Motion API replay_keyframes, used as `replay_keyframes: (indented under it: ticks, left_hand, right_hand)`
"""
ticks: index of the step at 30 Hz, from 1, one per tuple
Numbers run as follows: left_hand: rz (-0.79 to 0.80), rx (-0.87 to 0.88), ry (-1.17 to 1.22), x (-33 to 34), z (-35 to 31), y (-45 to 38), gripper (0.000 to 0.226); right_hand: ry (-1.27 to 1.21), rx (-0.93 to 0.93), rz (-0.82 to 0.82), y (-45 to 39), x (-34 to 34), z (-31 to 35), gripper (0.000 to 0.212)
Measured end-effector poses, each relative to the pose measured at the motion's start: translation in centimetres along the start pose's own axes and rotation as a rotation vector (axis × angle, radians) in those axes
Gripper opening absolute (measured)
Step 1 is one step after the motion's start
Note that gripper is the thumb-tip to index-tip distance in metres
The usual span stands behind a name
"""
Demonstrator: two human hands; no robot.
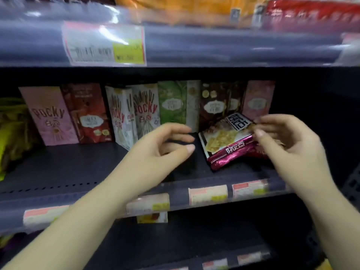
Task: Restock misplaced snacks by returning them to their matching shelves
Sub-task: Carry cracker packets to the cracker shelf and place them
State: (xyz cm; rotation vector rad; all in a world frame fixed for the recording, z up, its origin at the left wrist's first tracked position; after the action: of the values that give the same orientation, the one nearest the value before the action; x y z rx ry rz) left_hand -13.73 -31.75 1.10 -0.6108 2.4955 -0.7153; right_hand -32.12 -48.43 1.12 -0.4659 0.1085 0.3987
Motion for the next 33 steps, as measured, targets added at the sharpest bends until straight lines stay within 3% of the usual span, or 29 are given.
replay_keyframes:
  ticks: [6, 10, 15, 21, 26, 29, 33]
  left_hand:
    - [0.087, 0.004, -0.144, 4.0, 1.8, -6.2, 0.021]
    - [0.151, -0.016, -0.355, 5.4, 3.3, -9.0, 0.046]
    - [0.226, -0.118, -0.48, 6.1, 5.2, -10.1, 0.071]
    - [0.258, -0.352, -0.258, 6.2, 7.1, -9.5, 0.09]
    - [0.129, -0.229, -0.175, 5.4, 6.5, -9.5, 0.049]
    - [0.052, -0.128, -0.237, 4.2, 5.6, -9.3, 0.062]
    - [-0.148, -0.038, -0.092, 2.6, 4.3, -9.1, 0.049]
  right_hand:
    - [0.114, -0.037, -0.189, -3.0, -3.6, -1.2, 0.015]
    - [0.417, 0.058, -0.276, -4.6, -5.1, -2.6, 0.028]
    - [0.622, 0.399, -0.126, -5.7, -4.0, -5.4, 0.071]
    - [0.576, 0.5, -0.107, -6.2, -4.3, -6.5, 0.091]
    - [0.421, 0.32, -0.207, -6.1, -4.9, -5.8, 0.07]
    - [0.289, 0.157, -0.21, -5.2, -4.9, -5.1, 0.065]
    - [0.085, 0.051, -0.179, -4.2, -4.9, -4.6, 0.069]
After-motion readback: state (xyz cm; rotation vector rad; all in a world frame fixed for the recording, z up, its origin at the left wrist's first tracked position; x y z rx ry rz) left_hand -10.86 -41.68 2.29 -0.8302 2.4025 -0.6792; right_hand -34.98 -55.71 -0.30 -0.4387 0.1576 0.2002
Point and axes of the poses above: each hand's wrist, its own y-axis away from the middle knuckle, its own x-axis out of the palm, z = x × y, the point moved 5 cm from there along -y, towards the middle knuckle, and after that the axes turned 15 degrees about x, right-handed, at the moved point
